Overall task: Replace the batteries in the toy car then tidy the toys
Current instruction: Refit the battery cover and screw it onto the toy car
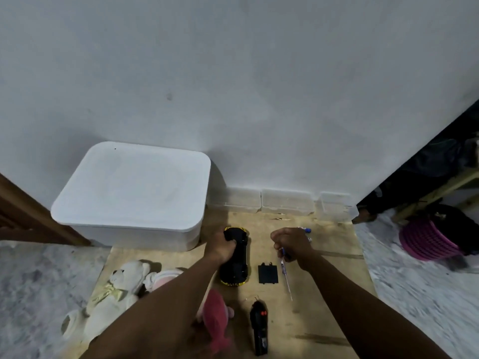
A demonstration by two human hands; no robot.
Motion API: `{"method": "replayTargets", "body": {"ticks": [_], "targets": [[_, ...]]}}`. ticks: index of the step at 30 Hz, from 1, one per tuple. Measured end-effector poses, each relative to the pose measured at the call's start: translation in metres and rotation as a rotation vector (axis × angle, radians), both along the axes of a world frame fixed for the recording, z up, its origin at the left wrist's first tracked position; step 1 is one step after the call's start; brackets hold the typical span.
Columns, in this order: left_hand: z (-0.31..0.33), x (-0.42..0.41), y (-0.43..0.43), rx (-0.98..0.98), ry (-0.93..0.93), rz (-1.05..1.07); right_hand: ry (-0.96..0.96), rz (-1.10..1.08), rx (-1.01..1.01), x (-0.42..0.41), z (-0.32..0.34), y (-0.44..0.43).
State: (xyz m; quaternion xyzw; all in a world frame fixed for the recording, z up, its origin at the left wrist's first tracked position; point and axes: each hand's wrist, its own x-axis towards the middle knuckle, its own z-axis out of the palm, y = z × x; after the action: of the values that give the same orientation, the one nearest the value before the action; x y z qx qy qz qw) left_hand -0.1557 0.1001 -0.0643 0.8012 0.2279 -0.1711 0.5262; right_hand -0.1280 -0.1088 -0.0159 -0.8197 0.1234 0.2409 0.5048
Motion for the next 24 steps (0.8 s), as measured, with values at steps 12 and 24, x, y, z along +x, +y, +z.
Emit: {"method": "replayTargets", "body": {"ticks": [12, 24], "targets": [[0.054, 0.040, -0.059, 0.166, -0.235, -0.430, -0.167, -0.168, -0.121, 0.005, 0.014, -0.058], [0.063, 0.126, -0.161, 0.319, -0.257, -0.650, -0.232, -0.080, -0.642, 0.085, -0.009, -0.170]]}}
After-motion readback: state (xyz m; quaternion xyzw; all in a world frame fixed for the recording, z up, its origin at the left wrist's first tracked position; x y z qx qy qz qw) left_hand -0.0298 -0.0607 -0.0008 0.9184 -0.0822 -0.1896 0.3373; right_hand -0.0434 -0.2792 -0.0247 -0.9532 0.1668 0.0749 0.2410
